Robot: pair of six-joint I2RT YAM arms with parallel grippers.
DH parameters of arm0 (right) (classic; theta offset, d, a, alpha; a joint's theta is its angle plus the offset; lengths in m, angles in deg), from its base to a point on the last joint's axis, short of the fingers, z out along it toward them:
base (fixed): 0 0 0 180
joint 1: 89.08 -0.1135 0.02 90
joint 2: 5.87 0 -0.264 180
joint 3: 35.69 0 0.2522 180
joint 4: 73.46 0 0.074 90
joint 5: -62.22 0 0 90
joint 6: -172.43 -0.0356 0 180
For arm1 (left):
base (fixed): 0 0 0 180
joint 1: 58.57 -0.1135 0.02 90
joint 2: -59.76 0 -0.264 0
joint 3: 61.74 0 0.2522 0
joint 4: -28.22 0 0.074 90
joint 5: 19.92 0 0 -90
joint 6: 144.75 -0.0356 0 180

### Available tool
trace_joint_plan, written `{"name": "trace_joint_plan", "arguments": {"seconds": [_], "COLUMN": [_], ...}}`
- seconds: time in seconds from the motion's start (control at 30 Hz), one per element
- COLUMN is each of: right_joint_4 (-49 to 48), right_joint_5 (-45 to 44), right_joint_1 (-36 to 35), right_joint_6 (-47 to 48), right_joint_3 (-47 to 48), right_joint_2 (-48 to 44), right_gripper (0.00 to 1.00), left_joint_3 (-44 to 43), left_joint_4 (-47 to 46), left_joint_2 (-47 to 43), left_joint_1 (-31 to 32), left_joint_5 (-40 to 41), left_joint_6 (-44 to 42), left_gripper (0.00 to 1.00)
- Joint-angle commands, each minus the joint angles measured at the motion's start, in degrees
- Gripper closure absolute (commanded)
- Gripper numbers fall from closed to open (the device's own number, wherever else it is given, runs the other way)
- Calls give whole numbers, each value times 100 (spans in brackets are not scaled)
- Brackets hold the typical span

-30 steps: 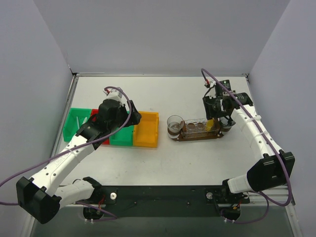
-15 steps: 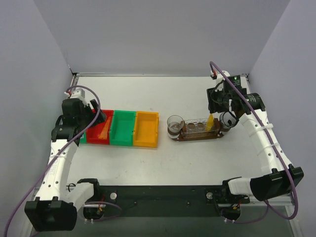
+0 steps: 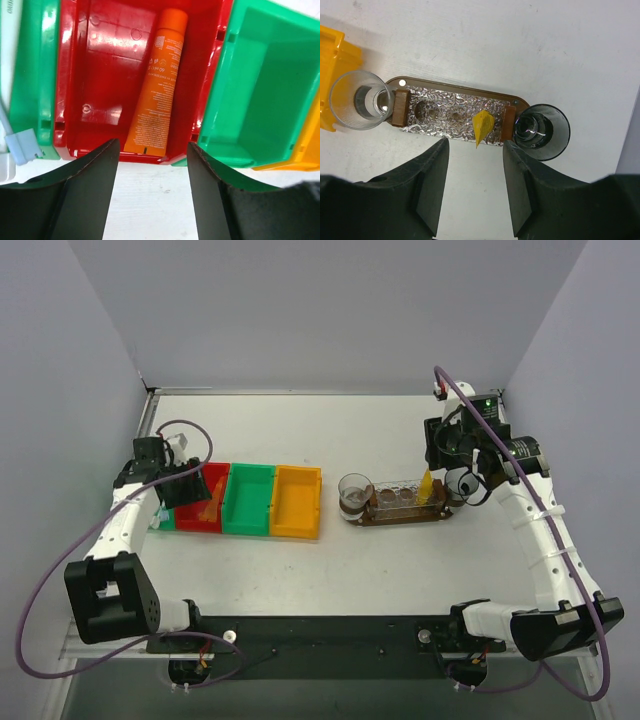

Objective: Prepare toiletry sets of a toothbrush and toothpaste on the tray

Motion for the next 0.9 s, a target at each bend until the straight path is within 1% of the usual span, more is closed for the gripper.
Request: {"name": "trace_joint_plan", "arguments": {"seconds": [0.0,0.17,0.43,0.73,0.87], "right_joint_4": [83,83,92,110,110], "right_joint_5": [-62,-71,-71,-71,-45], "right_joint_1": [36,18,36,27,36], "right_joint_6": [-35,-87,-52,-26,27], "right_joint_3": [11,143,284,512,591], "right_joint_2": [-76,30,223,522,610], "right_gripper": [57,57,57,57,57], "left_joint_3": [-195,-257,-362,-380,-494], "left_joint_4": [-241,-435,-523,-409,-286], "left_joint_2": [383,857,1394,1684,1772], "left_joint_1": [-62,-63,-63,-80,-124], "left_joint_5": [-382,-656,-419,-427,-602], "left_joint_6": [-659,-739,-827,-897,-897], "left_gripper": [34,37,39,39,41]}}
